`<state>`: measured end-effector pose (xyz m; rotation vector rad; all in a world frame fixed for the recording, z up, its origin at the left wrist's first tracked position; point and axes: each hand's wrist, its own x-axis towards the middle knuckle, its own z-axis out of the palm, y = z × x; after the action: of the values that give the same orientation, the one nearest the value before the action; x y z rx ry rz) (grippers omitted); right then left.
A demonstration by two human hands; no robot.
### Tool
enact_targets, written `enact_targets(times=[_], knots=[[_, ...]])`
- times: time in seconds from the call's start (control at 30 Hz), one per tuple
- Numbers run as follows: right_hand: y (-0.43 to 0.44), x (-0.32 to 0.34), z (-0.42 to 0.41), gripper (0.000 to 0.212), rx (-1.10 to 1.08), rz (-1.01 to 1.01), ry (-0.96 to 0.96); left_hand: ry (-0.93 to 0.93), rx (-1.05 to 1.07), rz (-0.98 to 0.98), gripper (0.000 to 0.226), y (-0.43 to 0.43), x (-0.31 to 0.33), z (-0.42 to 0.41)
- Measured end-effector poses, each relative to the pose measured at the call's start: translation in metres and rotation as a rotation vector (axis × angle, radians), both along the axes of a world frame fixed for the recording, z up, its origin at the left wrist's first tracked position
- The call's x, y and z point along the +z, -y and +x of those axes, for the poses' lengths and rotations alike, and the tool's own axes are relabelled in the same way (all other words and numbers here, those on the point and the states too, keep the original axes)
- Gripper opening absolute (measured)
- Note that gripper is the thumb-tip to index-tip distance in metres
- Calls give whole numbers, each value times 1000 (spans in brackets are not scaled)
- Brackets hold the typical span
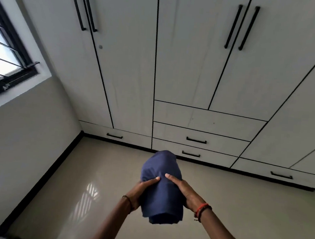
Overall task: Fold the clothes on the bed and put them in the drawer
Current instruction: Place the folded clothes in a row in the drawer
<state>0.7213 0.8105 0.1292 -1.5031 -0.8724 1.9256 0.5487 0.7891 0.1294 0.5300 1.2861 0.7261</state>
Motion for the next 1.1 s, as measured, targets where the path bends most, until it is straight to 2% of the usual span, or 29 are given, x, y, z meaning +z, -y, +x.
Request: enact_targets(times=[0.17, 0.43, 0.6, 0.7, 0.73, 0.83, 0.87, 1.0, 1.1], knots=[[-42, -2, 53, 47, -77, -5, 11, -20, -26, 7, 47, -54, 0, 55], [-84, -20, 108, 57, -146, -9, 14, 41, -144, -12, 38, -115, -15, 105], [-109, -30, 130, 53, -169, -4, -7, 44, -187, -32, 54, -150, -25, 129], [-128, -35, 136, 46, -209, -2, -24, -2, -175, -27, 86, -178, -33, 140], [-139, -37, 140, 42, -242, -3, -27, -22, -181, -17, 81, -194, -39, 146], [-168, -44, 145, 47, -269, -25, -14, -20, -172, -14, 28, -226, -48, 153], [-177, -46, 146, 52, -273, -33, -13, -12, -177, -25, 24, -237, -52, 152], [-213, -59, 151, 60, -277, -76, -37, 45, -253, -25, 40, -275, -62, 152], [-236, -70, 153, 55, -275, -112, -91, 60, -264, -25, 37, -302, -81, 152]])
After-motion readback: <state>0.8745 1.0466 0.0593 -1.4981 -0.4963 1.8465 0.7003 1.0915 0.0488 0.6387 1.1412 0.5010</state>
